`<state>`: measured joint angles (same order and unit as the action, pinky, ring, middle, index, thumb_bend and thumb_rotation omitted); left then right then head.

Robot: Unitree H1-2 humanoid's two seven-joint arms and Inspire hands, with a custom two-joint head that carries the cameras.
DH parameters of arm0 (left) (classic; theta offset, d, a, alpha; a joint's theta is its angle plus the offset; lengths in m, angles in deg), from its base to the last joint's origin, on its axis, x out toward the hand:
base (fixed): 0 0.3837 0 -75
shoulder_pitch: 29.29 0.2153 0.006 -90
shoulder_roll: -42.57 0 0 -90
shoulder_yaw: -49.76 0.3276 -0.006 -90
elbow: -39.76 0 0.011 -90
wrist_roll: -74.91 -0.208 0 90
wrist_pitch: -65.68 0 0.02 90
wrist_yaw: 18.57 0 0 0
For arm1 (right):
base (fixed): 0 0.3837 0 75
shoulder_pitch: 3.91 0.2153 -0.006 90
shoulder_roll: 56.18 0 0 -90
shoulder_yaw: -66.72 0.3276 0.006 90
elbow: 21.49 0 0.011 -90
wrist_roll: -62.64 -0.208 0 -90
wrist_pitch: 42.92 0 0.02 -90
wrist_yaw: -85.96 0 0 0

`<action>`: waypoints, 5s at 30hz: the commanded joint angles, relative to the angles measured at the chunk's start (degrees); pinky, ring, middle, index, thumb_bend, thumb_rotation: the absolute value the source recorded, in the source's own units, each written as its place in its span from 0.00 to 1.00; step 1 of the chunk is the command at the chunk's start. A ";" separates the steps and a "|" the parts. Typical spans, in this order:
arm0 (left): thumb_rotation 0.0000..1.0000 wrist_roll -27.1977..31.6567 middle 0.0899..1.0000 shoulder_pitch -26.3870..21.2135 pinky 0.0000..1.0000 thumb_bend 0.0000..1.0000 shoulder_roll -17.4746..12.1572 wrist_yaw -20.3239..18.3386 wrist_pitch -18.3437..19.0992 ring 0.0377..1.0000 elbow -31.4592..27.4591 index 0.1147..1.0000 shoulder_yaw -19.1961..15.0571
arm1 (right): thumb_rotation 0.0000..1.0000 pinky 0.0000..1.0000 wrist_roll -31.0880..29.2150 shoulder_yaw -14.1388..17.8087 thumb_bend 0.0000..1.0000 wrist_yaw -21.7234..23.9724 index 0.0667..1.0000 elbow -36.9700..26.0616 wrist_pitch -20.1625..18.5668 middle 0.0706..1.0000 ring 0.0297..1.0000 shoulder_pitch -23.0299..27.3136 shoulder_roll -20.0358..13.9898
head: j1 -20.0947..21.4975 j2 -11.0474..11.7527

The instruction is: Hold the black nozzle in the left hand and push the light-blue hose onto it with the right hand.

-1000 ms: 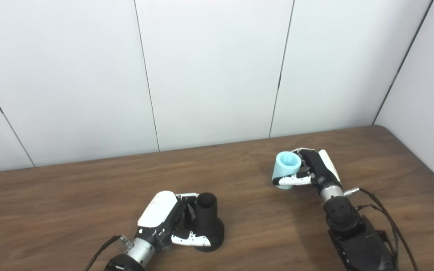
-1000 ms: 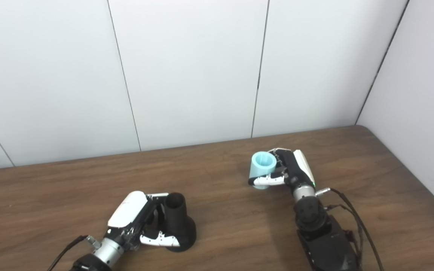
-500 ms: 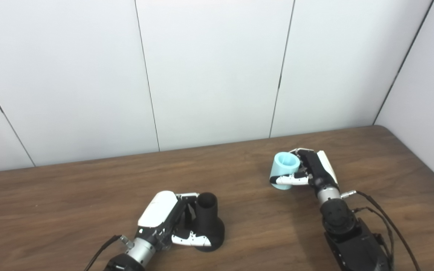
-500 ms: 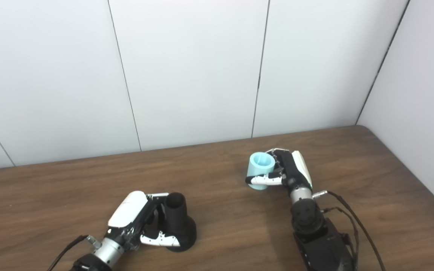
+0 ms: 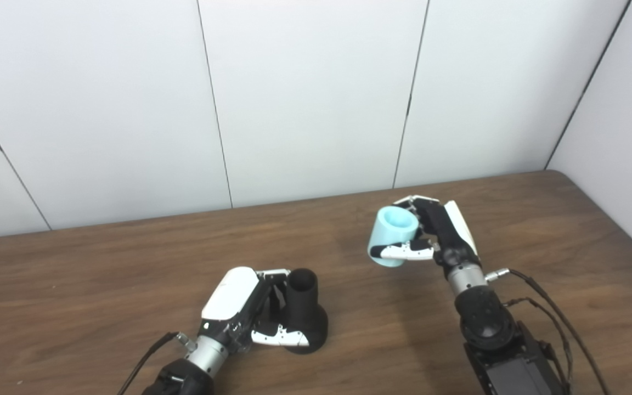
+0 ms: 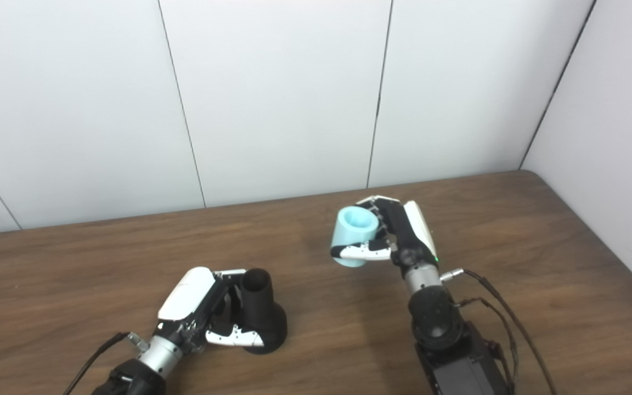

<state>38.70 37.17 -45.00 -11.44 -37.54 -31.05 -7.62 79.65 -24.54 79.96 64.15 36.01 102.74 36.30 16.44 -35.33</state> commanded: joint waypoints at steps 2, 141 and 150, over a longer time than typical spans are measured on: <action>0.00 -3.00 0.38 7.30 0.21 0.49 -1.03 -8.95 5.06 0.32 4.58 0.47 4.38 | 0.00 0.28 -0.33 -0.36 0.51 2.12 0.50 -7.73 0.27 0.45 0.35 2.58 0.08 | -0.26 -0.16; 0.00 -2.97 0.37 7.71 0.18 0.50 -0.92 -9.54 7.27 0.33 2.23 0.46 5.67 | 0.00 0.32 5.91 -11.16 0.52 13.18 0.48 -18.35 1.16 0.44 0.39 -6.64 3.81 | -2.96 -1.66; 0.00 -2.92 0.37 7.81 0.18 0.49 -0.92 -9.70 7.49 0.33 1.89 0.46 5.65 | 0.00 0.32 6.85 -12.45 0.52 13.27 0.48 -17.35 1.87 0.45 0.39 -6.94 3.70 | -3.02 -1.67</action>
<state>38.65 38.24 -44.15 -11.86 -34.82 -33.48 -5.97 86.02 -35.73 91.83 47.22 36.18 95.72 40.34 13.45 -36.91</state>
